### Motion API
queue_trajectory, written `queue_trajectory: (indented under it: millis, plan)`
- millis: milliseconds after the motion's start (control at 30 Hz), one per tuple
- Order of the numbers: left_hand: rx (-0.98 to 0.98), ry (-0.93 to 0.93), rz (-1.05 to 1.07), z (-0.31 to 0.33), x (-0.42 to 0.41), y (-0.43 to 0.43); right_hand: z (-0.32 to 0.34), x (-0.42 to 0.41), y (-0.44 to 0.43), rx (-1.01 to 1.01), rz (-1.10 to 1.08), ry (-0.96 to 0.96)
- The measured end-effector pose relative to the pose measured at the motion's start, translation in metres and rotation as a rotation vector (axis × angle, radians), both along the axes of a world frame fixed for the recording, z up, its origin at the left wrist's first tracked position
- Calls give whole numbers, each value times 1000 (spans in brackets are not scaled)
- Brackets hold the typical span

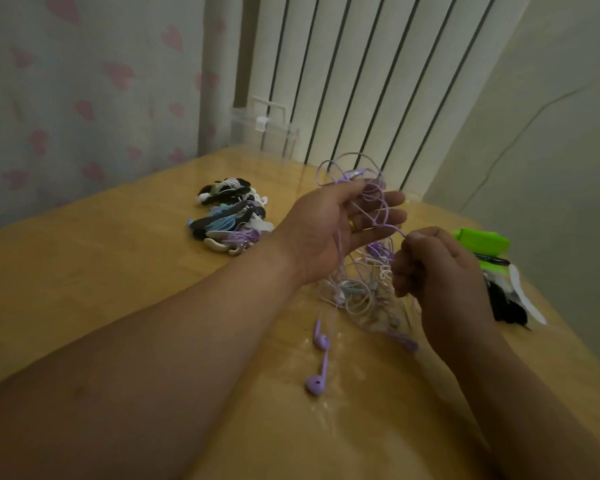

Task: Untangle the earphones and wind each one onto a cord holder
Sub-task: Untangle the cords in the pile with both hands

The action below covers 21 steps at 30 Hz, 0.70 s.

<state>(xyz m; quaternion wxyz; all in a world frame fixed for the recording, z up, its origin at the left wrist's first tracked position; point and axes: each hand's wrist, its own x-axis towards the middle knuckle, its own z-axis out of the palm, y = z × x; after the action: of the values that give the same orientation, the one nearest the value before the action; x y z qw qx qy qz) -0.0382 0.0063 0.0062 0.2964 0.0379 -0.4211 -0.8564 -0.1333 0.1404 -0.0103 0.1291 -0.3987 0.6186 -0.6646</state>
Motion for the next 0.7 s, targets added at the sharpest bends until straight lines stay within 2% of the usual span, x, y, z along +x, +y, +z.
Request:
queue_trajectory:
  millis: [333,500,633,700]
  plan:
    - [-6,-53,-4,1,6,5,1,3,1,20,-39,34]
    - [10,-73,27,0,9,4,4,-1,5,2,-47,-16]
    - [94,-46,72,3,13,-2,9,-2,6,-32,11,-14]
    - [72,-59,96,1,11,-1,17,-1,9,-101,75,-95]
